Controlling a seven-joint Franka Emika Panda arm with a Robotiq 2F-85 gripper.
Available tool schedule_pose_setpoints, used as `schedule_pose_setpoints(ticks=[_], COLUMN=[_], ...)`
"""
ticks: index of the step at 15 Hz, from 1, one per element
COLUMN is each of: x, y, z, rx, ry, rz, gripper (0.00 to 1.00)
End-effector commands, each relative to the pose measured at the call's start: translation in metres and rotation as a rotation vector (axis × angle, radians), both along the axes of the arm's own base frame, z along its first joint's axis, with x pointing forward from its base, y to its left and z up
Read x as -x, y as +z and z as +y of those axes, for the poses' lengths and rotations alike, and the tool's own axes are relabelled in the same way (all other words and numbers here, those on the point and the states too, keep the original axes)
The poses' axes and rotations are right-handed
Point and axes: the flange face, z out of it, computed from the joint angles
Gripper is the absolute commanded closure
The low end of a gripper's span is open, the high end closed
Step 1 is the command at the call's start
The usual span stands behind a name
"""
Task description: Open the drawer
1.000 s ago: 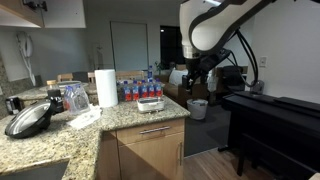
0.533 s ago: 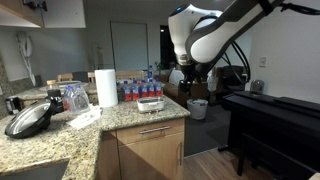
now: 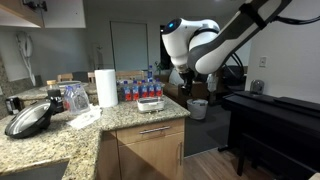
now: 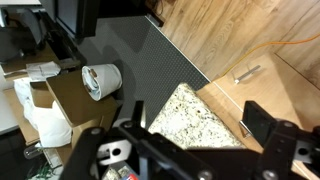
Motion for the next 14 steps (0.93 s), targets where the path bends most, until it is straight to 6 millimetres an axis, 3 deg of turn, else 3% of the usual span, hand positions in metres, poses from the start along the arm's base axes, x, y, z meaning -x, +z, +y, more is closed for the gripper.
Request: schedule_pose_setpoints(ticks=[1, 9, 14], x=[-0.014, -0.014, -0.007], y=[-0.026, -0.092, -0.12], z=[0.008, 0.04, 0.058], rx=[0.082, 0.138, 0.158], ry=[0.032, 0.187, 0.364], rz=[0.017, 0.052, 0.005], gripper=[0.0, 0.0, 0.0])
